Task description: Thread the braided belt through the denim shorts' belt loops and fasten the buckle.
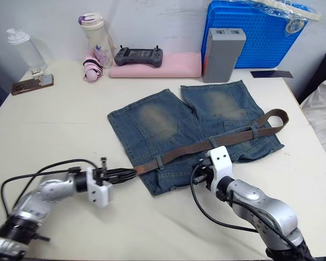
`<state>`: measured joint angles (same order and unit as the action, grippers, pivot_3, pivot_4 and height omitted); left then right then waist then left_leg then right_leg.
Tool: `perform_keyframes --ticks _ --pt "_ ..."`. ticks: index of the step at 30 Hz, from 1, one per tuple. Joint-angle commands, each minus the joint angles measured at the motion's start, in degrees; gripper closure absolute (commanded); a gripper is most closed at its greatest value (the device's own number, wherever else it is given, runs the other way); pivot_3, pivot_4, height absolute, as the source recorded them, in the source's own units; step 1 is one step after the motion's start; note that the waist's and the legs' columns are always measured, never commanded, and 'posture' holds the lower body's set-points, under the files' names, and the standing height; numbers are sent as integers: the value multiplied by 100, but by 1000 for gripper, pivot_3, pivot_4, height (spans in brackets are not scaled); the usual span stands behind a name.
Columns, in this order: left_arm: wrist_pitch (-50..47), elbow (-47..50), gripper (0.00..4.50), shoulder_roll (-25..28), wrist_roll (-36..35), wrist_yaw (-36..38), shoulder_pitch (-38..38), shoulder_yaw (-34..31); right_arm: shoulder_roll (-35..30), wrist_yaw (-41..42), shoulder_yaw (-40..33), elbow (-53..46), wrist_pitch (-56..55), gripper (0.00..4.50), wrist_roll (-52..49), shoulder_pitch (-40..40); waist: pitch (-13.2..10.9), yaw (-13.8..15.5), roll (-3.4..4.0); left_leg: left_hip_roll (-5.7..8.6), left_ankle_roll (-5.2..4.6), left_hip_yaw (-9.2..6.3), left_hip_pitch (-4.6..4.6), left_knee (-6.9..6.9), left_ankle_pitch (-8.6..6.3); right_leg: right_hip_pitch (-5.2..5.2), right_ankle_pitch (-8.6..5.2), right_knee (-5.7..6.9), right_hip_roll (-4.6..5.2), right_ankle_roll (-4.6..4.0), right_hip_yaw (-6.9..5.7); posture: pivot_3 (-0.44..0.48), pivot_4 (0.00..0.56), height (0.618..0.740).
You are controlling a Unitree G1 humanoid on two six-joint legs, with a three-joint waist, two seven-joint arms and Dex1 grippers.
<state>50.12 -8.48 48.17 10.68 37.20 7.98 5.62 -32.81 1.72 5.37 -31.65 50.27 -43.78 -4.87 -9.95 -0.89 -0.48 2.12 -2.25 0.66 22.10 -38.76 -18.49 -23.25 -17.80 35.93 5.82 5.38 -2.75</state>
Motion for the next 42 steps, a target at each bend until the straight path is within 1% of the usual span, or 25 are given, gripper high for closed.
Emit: perform_keyframes --ticks 1,3,5,7,8,11,13,15,20,21,22,23,24,29,31,32,34,35,36,37,39,40,41,42 --pt "672 -589 4500 689 -316 -95 -405 -689 78 33 107 244 238 4467 321 98 2 -22 -3 -2 -1 -1 -1 2 -1 1 -1 0 0 -2 -1 0 150 725" --pt "1116 -1050 4500 1111 -465 -63 -628 -886 137 88 119 247 275 4467 392 85 5 -58 -8 -3 -8 -1 -4 12 -5 0 -3 1 0 -9 -2 0 150 725" --pt "1596 -1885 4500 1611 -506 -41 -805 -1085 209 135 134 238 322 4467 447 72 7 -63 -12 -2 -9 -1 -10 26 -5 1 -4 -1 4 -12 -2 0 150 725" --pt "2031 -2619 4500 1998 -410 -46 -873 -1147 268 182 145 232 373 4467 500 64 15 -76 -25 -2 -14 -1 -17 41 -7 0 -4 -3 4 -16 -4 0 150 725" --pt "2157 -2858 4500 2107 -465 -20 -892 -1126 291 210 149 235 395 4467 524 59 17 -74 -29 -2 -14 -1 -21 51 -6 1 -5 -5 4 -19 -4 0 150 725" --pt "2430 -3374 4500 2233 -487 -84 -825 -1054 336 320 155 249 437 4467 594 48 16 -72 -28 -2 -16 2 -52 69 -8 29 -9 -11 4 -25 -7 0 150 725" --pt "2558 -3655 4500 2274 -326 -165 -798 -1052 360 378 137 261 461 4467 641 27 18 -73 -31 -3 -22 2 -84 76 -16 65 -10 -24 4 -27 -8 0 150 725" --pt "2626 -3827 4500 2277 -178 -243 -796 -1048 402 434 133 291 491 4467 698 -25 22 -78 -37 -6 -22 2 -87 77 -19 68 -11 -27 4 -28 -8 0 150 725" --pt "2605 -3548 4500 2192 -236 -339 -833 -962 473 555 122 318 551 4467 822 -78 26 -85 -43 -9 -18 2 -90 78 -22 68 -13 -25 3 -34 -10 0 150 725" --pt "2549 -3409 4132 2163 -406 -337 -844 -941 488 575 117 320 571 4495 843 -84 26 -82 -43 -9 -18 2 -90 78 -22 68 -13 -25 3 -34 -10 0 150 725" --pt "2424 -3213 3729 2150 -764 -269 -893 -880 496 592 112 321 595 4500 866 -90 26 -82 -43 -9 -18 2 -90 78 -23 68 -13 -25 3 -34 -10 0 150 725" --pt "2277 -2974 3443 2157 -1101 -187 -947 -816 492 608 102 323 630 4500 882 -95 25 -85 -43 -9 -18 2 -89 78 -23 68 -14 -25 3 -34 -10 0 150 725" --pt "2161 -2769 2908 2182 -1306 -123 -984 -775 484 632 97 319 667 4500 903 -102 27 -85 -46 -10 -18 2 -89 78 -23 68 -14 -25 3 -34 -10 0 150 725" --pt "1456 -1740 749 2267 -1915 79 -1012 -844 533 724 20 292 869 4500 886 -161 28 -88 -48 -13 -15 2 -89 78 -24 69 -15 -28 3 -36 -10 0 150 725" --pt "931 -1089 9 2327 -2282 262 -1108 -837 575 743 7 300 909 4500 920 -182 28 -91 -47 -13 -15 1 -89 78 -24 69 -15 -28 3 -37 -10 0 150 725" --pt "659 -727 9 2352 -2478 351 -1171 -826 590 754 1 307 919 4500 936 -189 27 -96 -46 -13 -14 1 -89 78 -24 69 -16 -28 3 -38 -10 0 150 725" --pt "-313 270 9 2362 -3106 513 -1357 -776 637 753 -49 299 918 4500 975 -193 26 -100 -45 -13 -14 1 -89 79 -24 69 -16 -28 3 -39 -9 0 150 725" --pt "-1087 1025 0 2355 -3540 547 -1419 -588 675 743 -141 253 926 4178 947 -213 26 -99 -44 -13 -14 0 -89 79 -24 70 -16 -29 3 -39 -9 0 150 725" --pt "-1661 1562 0 2336 -3826 577 -1466 -486 707 739 -209 219 937 3834 931 -228 25 -93 -43 -13 -14 0 -90 79 -24 73 -17 -30 3 -40 -9 0 150 725" --pt "-2062 1909 0 2301 -3981 612 -1499 -469 731 741 -255 195 951 3602 925 -239 22 -89 -38 -13 -14 -1 -89 79 -24 73 -17 -32 3 -40 -9 0 150 725" --pt "-2943 2600 0 2162 -4295 657 -1397 -290 744 789 -361 64 1001 2649 864 -269 22 -86 -38 -13 -13 -1 -89 78 -24 76 -17 -35 3 -39 -8 0 150 725" --pt "-3435 2942 0 1912 -4401 684 -1105 19 745 852 -546 -103 1116 2174 658 -306 9 -75 -15 -12 -13 -1 -89 78 -23 76 -16 -36 3 -39 -8 0 150 725" --pt "-3862 3169 0 1593 -4453 703 -767 326 726 912 -754 -286 1247 1603 424 -366 -5 -65 9 -12 -13 -1 -89 78 -23 78 -16 -37 3 -39 -9 0 150 725" --pt "-4156 3287 0 1351 -4459 732 -531 496 720 949 -897 -403 1356 1251 266 -419 -16 -49 31 -8 -14 -1 -87 77 -23 77 -16 -35 3 -38 -8 0 150 725"
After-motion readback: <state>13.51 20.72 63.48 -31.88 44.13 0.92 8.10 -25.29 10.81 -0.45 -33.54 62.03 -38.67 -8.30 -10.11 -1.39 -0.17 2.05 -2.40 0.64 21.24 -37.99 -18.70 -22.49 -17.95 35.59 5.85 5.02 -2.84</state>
